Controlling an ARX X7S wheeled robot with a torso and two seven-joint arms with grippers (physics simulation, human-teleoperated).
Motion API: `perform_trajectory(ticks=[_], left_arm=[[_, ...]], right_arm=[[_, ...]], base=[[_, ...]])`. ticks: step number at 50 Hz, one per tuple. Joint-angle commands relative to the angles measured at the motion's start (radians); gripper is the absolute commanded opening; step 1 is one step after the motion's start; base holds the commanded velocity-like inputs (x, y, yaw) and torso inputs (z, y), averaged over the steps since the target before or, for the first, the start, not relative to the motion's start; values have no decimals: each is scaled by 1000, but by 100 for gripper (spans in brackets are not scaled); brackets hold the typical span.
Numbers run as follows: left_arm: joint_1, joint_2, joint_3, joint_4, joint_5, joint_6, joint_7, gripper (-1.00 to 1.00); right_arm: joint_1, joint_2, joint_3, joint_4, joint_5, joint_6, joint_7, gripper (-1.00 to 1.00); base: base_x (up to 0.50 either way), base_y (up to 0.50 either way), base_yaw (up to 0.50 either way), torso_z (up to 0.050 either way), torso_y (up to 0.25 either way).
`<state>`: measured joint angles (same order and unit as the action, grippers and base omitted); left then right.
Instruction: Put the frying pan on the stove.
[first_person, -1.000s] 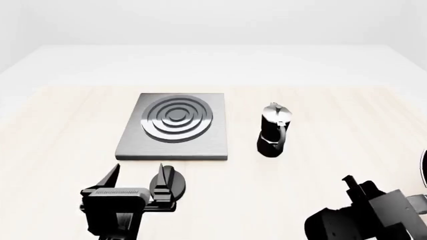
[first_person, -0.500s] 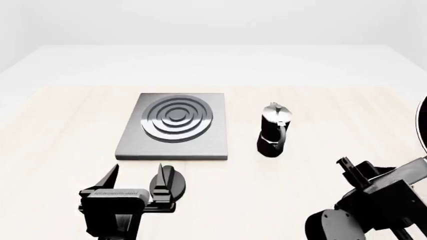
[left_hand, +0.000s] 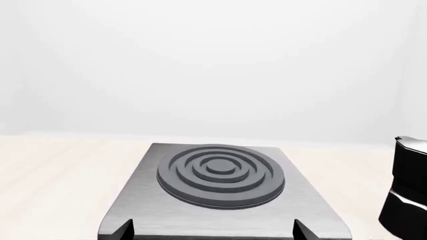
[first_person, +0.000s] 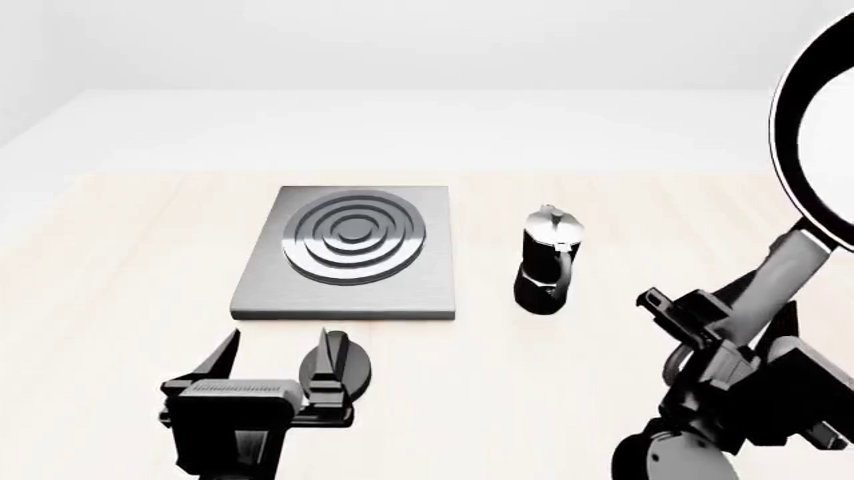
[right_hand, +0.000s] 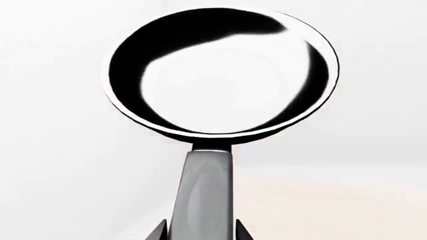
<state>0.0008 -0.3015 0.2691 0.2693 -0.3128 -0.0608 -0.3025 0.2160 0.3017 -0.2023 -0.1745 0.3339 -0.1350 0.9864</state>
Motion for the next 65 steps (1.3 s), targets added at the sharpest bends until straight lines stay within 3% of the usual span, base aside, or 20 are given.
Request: perform_trajectory(ticks=[1,17,31,35,36,39,41,46,55,65], left_arm=[[-2,-2,7,0,2,-1,-5,100],[-8,-6,15,2,3,-3,-9,100],[-9,-7,20,-2,2,1,-13,100],[-11,-5,23,-8,6,5,-15,100],[-11,-5,25,-8,6,6,-14,100],[-10,-7,26,-4,6,4,-16,100],[-9,-9,26,-2,5,4,-16,100],[-7,-10,25,-5,4,10,-17,100],[-5,-13,27,-7,6,16,-19,100],[-7,-16,34,3,12,11,-27,100]], right_arm=[[17,57,-77,-79,-48,0,-107,-100],[62,119,-196,-119,34,57,-304,-100],[89,172,-279,-211,21,147,-374,-100],[88,174,-280,-227,41,138,-388,-100],[91,177,-280,-232,119,166,-417,-100],[103,177,-299,-230,34,160,-399,-100],[110,172,-297,-223,103,187,-421,-100],[147,184,-345,-225,44,207,-456,-100],[195,210,-363,-260,202,293,-555,-100],[237,210,-388,-212,240,317,-632,-100]], base=[[0,0,0,0,0],[0,0,0,0,1],[0,0,0,1,2],[0,0,0,0,0],[0,0,0,0,10],[0,0,0,0,0],[0,0,0,0,0],[0,0,0,0,2],[0,0,0,1,2],[0,0,0,0,1]])
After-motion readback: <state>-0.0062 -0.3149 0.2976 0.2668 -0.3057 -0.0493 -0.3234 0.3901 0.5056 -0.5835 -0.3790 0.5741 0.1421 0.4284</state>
